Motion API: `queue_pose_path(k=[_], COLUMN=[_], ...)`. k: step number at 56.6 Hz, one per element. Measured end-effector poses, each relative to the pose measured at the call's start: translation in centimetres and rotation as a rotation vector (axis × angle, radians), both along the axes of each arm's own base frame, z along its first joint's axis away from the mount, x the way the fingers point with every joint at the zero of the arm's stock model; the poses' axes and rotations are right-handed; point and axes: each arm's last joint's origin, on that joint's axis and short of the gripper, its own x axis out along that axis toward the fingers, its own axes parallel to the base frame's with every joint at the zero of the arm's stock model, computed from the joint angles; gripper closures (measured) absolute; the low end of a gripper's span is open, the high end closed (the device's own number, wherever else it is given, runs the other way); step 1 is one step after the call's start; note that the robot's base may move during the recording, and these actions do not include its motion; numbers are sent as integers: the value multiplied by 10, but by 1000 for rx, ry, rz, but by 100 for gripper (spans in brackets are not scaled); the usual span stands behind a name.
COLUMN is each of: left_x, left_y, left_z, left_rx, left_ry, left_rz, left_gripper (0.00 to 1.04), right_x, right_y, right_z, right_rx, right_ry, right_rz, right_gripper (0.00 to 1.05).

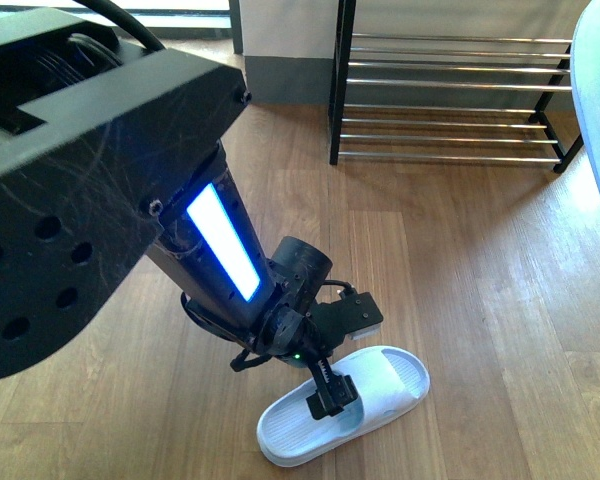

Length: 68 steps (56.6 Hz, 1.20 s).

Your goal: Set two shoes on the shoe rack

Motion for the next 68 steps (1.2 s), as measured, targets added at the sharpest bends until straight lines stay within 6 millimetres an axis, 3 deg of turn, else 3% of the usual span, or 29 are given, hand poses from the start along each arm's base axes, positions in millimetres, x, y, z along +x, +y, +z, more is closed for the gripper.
queue_pose_path(k=[8,22,40,51,68], left_x=[-1,-3,5,8,10], left_y=[-3,-4,-6,-2,20], left_z=[-7,-19,-17,-14,7], left_rx=[10,-8,-16,-9,22], left_ry=[-5,12,-50,-91,-141], left_rz=[11,62,158,223,367], left_gripper=[14,60,93,103,103], right_x=[0,0,0,0,0], right_y=[0,0,0,0,0], right_z=[0,0,0,0,0], right_rx=[0,0,0,0,0], right_ry=[0,0,0,0,0], right_rz=[0,0,0,0,0], right_gripper=[103,103,103,103,103])
